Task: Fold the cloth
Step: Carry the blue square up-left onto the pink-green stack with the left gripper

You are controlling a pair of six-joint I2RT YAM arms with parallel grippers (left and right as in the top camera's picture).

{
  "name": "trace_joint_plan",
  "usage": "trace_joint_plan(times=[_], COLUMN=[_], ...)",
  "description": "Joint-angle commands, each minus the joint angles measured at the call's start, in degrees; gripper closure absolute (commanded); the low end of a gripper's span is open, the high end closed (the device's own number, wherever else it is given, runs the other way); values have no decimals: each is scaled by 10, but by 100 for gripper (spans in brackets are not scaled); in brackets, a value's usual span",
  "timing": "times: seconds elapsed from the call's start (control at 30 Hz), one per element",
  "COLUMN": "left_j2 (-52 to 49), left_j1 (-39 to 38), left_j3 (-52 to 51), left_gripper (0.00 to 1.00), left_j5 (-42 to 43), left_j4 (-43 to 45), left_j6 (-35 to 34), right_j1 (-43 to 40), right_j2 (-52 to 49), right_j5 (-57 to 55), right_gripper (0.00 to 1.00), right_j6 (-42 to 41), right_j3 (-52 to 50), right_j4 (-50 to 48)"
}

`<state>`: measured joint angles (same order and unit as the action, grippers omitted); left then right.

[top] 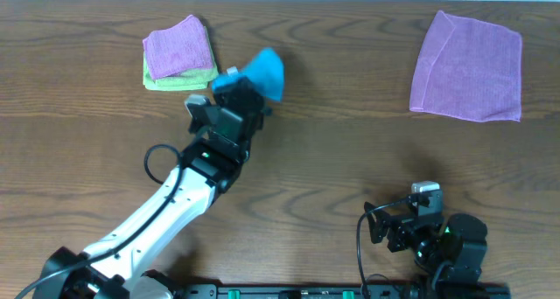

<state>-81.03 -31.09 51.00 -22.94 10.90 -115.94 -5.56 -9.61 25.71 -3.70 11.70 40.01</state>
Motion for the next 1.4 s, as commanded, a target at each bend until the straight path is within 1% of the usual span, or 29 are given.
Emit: trace_joint_plan(times=[0.0,0.07,0.1,0.33,0.4,0.6,0.73,0.87,1.0,1.2,1.3,1.37], left_j2=[6,5,5,-14,-26,-108,-166,-203,-227,-265,-284,-294], left_j1=[29,48,62,150,169,204,215,227,236,240,243,244], left_j3=[30,37,40,81,98,165,214,246,256,256,256,256], left_gripper=[94,94,94,94,94,94,94,94,94,93,93,93], left_j5=[-10,-10,-11,-11,-12,-12,-17,-19,-18,-14,-5,7], left_j4=[5,5,6,33,33,34,33,33,45,119,139,154], left_j6=[-34,-23,-1,212,248,292,359,422,427,428,454,485], right_j1=[-5,-5,-5,-5,-5,-5,-5,-5,-5,-5,-5,-5], right_j2=[5,5,5,5,5,5,5,5,5,5,5,5], right_j5=[2,2,2,2,2,2,-3,-51,-79,-116,-123,-123], right_gripper=[1,1,1,1,1,1,1,1,1,1,1,1], right_j6=[-5,-5,-5,-5,-5,-5,-5,-5,-5,-5,-5,-5], right_j3=[-3,-3,-3,-3,-3,-3,-3,-3,-3,-3,-3,-3], right_j4=[0,0,0,0,0,0,0,0,0,0,0,0])
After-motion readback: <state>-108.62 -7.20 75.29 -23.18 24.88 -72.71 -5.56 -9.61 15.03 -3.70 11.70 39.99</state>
